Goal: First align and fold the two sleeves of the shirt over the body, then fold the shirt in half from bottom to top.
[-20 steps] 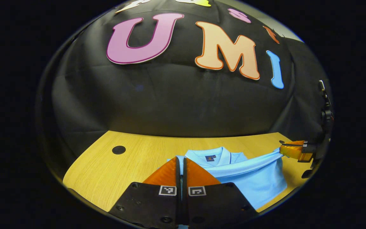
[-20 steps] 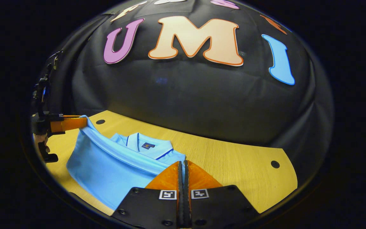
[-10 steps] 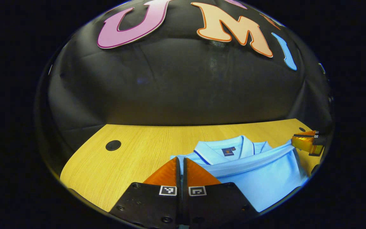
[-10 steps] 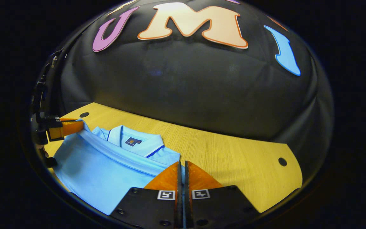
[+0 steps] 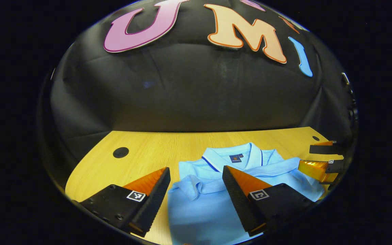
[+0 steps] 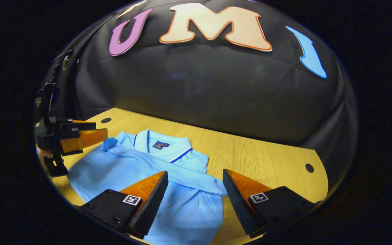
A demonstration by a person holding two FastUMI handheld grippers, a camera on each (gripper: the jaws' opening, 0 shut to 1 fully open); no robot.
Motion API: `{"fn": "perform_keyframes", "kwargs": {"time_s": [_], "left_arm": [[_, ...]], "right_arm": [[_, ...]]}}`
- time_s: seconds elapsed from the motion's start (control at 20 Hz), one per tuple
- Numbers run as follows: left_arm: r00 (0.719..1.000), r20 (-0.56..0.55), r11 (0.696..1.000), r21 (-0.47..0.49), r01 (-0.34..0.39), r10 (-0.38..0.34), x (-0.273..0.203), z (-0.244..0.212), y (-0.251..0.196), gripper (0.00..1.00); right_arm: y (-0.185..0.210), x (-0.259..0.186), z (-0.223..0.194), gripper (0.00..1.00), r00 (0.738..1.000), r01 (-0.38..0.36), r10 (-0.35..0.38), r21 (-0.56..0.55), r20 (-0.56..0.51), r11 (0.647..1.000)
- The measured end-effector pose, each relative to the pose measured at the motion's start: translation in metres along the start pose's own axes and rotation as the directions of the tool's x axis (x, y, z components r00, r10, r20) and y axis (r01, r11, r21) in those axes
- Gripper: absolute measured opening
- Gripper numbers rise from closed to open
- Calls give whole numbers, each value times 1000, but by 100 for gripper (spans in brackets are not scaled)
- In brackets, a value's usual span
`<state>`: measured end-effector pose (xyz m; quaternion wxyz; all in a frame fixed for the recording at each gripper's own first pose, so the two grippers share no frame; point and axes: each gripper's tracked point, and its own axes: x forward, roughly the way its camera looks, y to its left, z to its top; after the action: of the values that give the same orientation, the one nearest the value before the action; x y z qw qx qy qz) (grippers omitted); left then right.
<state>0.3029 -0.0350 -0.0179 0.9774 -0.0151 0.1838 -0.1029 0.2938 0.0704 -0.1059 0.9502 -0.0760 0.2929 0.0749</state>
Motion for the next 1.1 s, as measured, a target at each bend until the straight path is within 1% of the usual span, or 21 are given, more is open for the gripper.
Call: {"fn": "perform_keyframes", "kwargs": {"time_s": [0.1,0.2,0.25,0.35,0.5,0.55,0.6,0.7,0.8,0.95,1.0,1.1], "left_arm": [[1000,18,1000,19,6,-6,-22,2,-1,95],[999,39,999,31,16,-17,-48,2,-4,94],[998,46,999,25,31,-32,-62,0,-9,94],[996,65,998,0,62,-62,-89,-5,-17,94],[993,88,997,-14,80,-79,-127,-13,-18,94],[992,100,997,-13,75,-74,-140,-14,-17,98],[991,119,997,-18,69,-66,-152,-13,-16,94],[983,172,998,-23,63,-58,-178,-10,-19,94],[979,196,998,-11,63,-60,-201,-15,-25,95],[976,209,998,0,61,-60,-229,-29,-34,94],[975,214,998,-4,56,-54,-237,-33,-35,94],[973,227,998,-29,53,-45,-247,-40,-39,94]], "right_arm": [[9,-19,3,99,999,-22,23,-13,25,1000],[17,-42,4,99,998,-51,51,3,48,999],[21,-54,1,100,996,-69,68,4,57,998],[21,-82,-3,99,993,-80,80,-7,87,997],[13,-121,-5,100,986,-56,56,-8,158,998],[9,-133,-9,99,983,-46,46,-8,176,999],[6,-145,-12,99,981,-40,41,-10,191,999],[-2,-165,-17,99,975,-21,21,-4,221,1000],[0,-183,-25,99,970,-39,28,38,243,999],[5,-207,-40,99,965,-86,59,97,254,992],[3,-213,-43,99,963,-90,59,107,264,990],[-3,-222,-50,99,961,-71,39,108,275,992]]}}
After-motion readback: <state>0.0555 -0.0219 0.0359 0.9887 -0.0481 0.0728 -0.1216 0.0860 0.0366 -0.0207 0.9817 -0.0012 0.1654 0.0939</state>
